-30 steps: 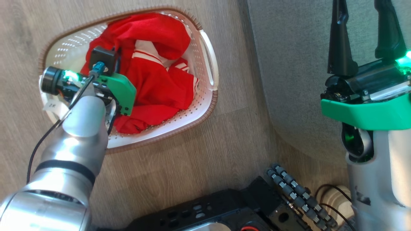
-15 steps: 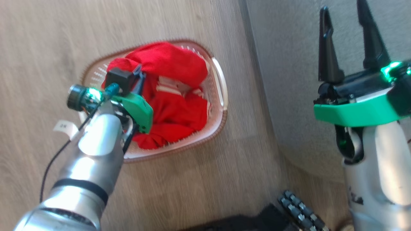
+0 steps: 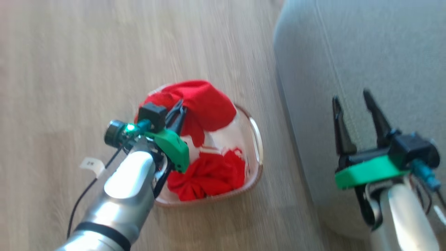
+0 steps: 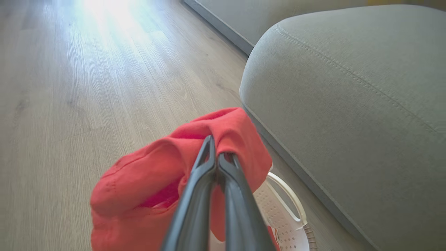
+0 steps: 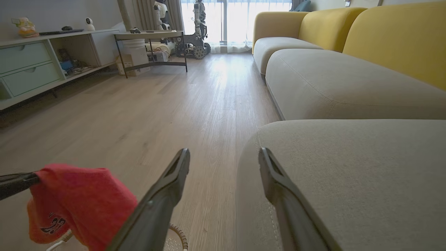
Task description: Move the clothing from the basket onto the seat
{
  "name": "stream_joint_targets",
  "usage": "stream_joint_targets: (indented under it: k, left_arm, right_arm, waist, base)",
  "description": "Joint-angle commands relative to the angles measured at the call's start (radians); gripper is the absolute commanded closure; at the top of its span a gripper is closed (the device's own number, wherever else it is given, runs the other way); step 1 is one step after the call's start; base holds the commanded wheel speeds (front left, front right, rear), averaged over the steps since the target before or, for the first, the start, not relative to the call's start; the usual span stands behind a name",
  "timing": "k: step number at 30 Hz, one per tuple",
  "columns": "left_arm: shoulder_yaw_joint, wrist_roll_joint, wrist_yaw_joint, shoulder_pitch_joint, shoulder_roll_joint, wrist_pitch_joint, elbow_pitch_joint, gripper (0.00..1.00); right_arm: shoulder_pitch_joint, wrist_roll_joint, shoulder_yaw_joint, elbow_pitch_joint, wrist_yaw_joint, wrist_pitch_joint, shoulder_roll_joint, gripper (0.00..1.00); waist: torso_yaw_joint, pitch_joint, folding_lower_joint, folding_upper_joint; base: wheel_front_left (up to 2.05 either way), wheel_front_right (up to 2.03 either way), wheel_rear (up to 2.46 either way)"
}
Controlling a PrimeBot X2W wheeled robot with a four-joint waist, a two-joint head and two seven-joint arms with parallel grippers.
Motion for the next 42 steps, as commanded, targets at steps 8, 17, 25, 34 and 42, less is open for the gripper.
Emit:
stream_joint_targets:
  k: [8,17,25,34,42]
  left_arm:
    - [-0.019,-0.067,0.012,0.03,0.015,0.062,-0.085,1.0]
    - [-0.036,-0.104,0.025,0.015,0.015,0.125,-0.172,1.0]
    - [-0.057,-0.125,0.034,-0.001,0.015,0.181,-0.256,1.0]
    - [-0.106,-0.161,0.061,-0.032,0.015,0.219,-0.362,1.0]
    - [-0.15,-0.191,0.081,-0.038,0.015,0.222,-0.425,1.0]
  right_arm:
    - [0.125,-0.005,0.035,0.031,0.0,-0.006,0.005,0.0]
    - [0.174,0.014,0.084,0.056,0.0,-0.006,0.005,0.0]
    - [0.183,0.032,0.122,0.074,0.0,-0.006,0.005,0.0]
    - [0.115,0.019,0.215,0.151,0.0,-0.006,0.005,0.0]
    - [0.011,-0.023,0.228,0.264,0.0,-0.006,0.005,0.0]
  waist:
    - [0.081,-0.294,0.0,-0.0001]
    - [0.102,-0.397,0.0,-0.0001]
    - [0.128,-0.436,0.0,-0.0001]
    - [0.156,-0.457,0.0,-0.0001]
    - [0.175,-0.461,0.0,-0.0001]
  base:
    - [0.0,0.0,0.0]
    - [0.0,0.0,0.0]
    - [0.0,0.0,0.0]
    - [0.0,0.0,0.0]
    - [0.0,0.0,0.0]
